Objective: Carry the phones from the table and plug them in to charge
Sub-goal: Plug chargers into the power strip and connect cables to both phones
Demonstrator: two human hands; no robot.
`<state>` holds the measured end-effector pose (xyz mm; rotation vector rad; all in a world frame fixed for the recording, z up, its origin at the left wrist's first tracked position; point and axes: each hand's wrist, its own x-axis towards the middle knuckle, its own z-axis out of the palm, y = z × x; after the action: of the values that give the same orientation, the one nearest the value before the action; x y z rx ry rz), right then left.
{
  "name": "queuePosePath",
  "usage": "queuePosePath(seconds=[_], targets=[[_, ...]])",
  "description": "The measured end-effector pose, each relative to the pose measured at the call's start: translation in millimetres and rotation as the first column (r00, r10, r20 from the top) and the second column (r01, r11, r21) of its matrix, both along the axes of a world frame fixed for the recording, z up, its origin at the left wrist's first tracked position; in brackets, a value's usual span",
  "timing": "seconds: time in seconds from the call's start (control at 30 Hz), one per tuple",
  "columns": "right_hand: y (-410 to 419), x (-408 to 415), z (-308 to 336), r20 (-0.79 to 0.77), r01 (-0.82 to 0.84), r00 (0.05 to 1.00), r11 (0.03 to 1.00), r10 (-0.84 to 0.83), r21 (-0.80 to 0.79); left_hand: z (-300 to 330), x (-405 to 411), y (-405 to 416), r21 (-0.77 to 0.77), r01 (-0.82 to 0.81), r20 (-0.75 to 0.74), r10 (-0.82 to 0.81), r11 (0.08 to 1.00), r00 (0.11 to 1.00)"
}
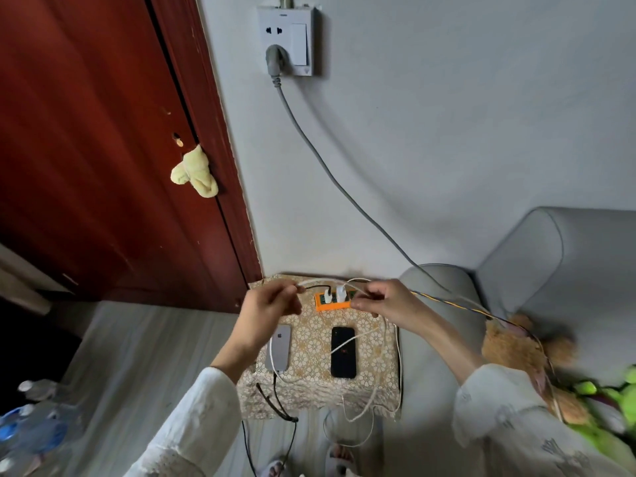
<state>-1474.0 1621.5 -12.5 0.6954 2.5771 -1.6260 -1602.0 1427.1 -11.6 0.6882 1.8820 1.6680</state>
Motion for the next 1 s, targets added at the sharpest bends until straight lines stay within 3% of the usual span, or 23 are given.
queuePosePath(seconds=[0.1, 0.17, 0.23, 0.33, 0.53, 0.63, 0.7, 0.8, 0.87, 0.93, 1.0], targets=[[10, 14, -18, 0.05, 0.081, 0.995, 0.997, -0.082, 0.013, -1, -12, -8, 0.098, -0.191, 0.168, 0.173, 0.977, 0.97], [13, 21, -24, 0.03, 0.145, 0.989, 0.989, -0.147, 0.038, -5, -15, -14, 0.018, -0.208, 0.096, 0.205, 0.978, 0.974], [14, 22, -22, -0.038, 0.202, 0.979, 0.978, -0.2, 0.051, -10, -12, -18, -0.134, -0.076, 0.021, 0.08, 0.988, 0.997], [6, 13, -5, -0.116, 0.16, 0.982, 0.982, -0.149, 0.097, -13, 1, -14, -0.263, 0.152, 0.062, -0.14, 0.953, 0.988], [-14, -8, 5, -0.114, 0.029, 0.993, 0.969, -0.001, 0.245, -3, 17, 15, -0.143, 0.213, -0.089, -0.227, 0.967, 0.97], [-4, 3, -7, -0.09, 0.097, 0.993, 0.978, -0.082, 0.183, -1, 8, 11, 0.094, 0.057, 0.15, -0.071, 0.994, 0.986], [5, 17, -17, -0.056, 0.134, 0.99, 0.981, -0.127, 0.144, 0, -3, 3, 0.215, -0.109, 0.344, 0.03, 0.971, 0.939], [13, 32, -28, -0.048, 0.186, 0.982, 0.973, -0.181, 0.137, -2, -16, -8, 0.237, -0.266, 0.497, 0.119, 0.934, 0.86], [17, 34, -27, -0.092, 0.248, 0.967, 0.96, -0.237, 0.129, -4, -19, -13, 0.132, -0.193, 0.415, 0.123, 0.972, 0.902], [17, 30, -23, -0.125, 0.263, 0.961, 0.957, -0.248, 0.124, -6, -16, -15, -0.031, -0.001, 0.237, 0.008, 1.0, 0.971], [14, 24, -17, -0.156, 0.221, 0.968, 0.962, -0.197, 0.157, -5, -11, -12, -0.128, 0.15, 0.145, -0.131, 0.98, 0.981]])
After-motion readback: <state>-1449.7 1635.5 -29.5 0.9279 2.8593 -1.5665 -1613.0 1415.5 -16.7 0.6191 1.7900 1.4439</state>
